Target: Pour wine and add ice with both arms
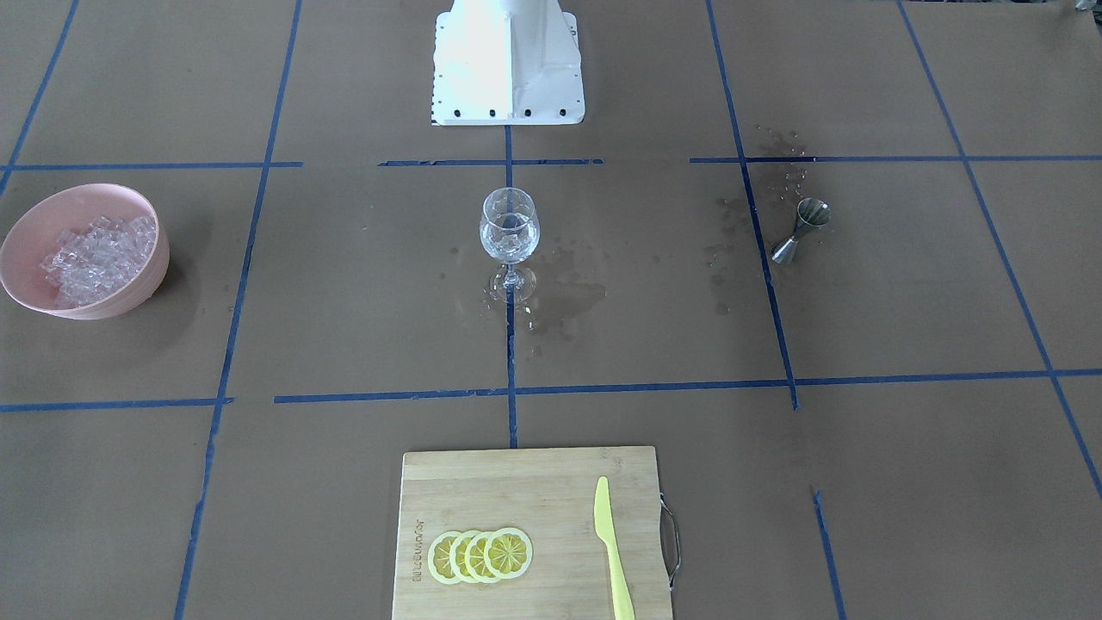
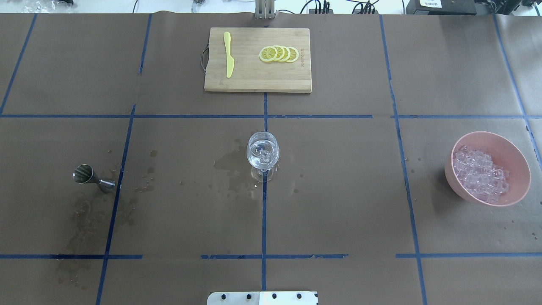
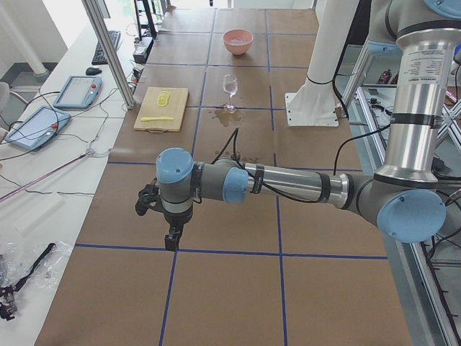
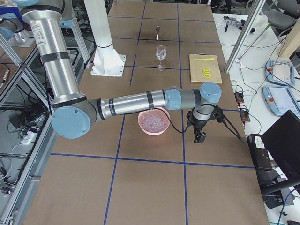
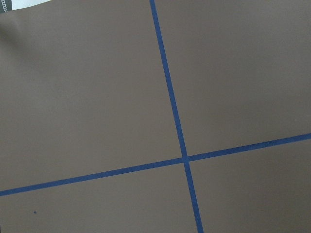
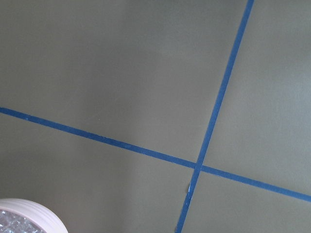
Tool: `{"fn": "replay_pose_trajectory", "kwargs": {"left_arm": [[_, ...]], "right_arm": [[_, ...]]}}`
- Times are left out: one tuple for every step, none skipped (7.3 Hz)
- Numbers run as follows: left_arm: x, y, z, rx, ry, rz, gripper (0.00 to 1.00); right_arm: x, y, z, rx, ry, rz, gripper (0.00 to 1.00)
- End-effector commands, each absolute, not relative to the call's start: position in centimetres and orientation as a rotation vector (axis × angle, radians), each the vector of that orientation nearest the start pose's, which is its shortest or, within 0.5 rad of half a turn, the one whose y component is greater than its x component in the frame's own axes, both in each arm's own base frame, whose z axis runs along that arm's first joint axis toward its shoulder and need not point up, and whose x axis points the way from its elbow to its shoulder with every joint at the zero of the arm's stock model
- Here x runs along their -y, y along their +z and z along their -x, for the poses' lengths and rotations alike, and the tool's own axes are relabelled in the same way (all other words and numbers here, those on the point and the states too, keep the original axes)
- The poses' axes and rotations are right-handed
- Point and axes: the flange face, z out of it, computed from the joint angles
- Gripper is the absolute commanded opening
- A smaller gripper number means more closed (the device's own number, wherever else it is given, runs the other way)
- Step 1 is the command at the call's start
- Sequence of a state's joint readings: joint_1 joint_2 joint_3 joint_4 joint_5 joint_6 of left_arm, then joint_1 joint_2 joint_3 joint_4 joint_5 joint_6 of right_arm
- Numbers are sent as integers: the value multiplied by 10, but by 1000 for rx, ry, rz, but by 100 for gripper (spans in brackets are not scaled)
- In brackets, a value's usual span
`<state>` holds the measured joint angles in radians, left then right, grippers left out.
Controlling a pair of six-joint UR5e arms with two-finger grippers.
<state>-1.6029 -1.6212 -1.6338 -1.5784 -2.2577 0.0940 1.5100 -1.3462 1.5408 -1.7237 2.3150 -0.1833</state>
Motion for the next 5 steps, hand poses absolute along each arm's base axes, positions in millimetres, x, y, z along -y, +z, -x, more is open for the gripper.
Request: {"fn": "replay_pose_trajectory", "kwargs": {"left_arm": [[497, 625, 84, -712, 80, -119, 100], [492, 629, 83, -724, 64, -102, 100], [491, 628, 83, -730, 10, -74, 100], [491, 624, 80, -761, -25, -65, 100], [492, 620, 78, -779, -38, -68, 100]], "right_arm": [[576, 574, -35, 751, -96, -30, 100], [572, 571, -41, 777, -76, -51, 100], [567, 577, -50, 832, -49, -46, 100], [560, 581, -65, 855, -19, -49, 100], [552, 590, -72, 855, -2, -40, 100]]}}
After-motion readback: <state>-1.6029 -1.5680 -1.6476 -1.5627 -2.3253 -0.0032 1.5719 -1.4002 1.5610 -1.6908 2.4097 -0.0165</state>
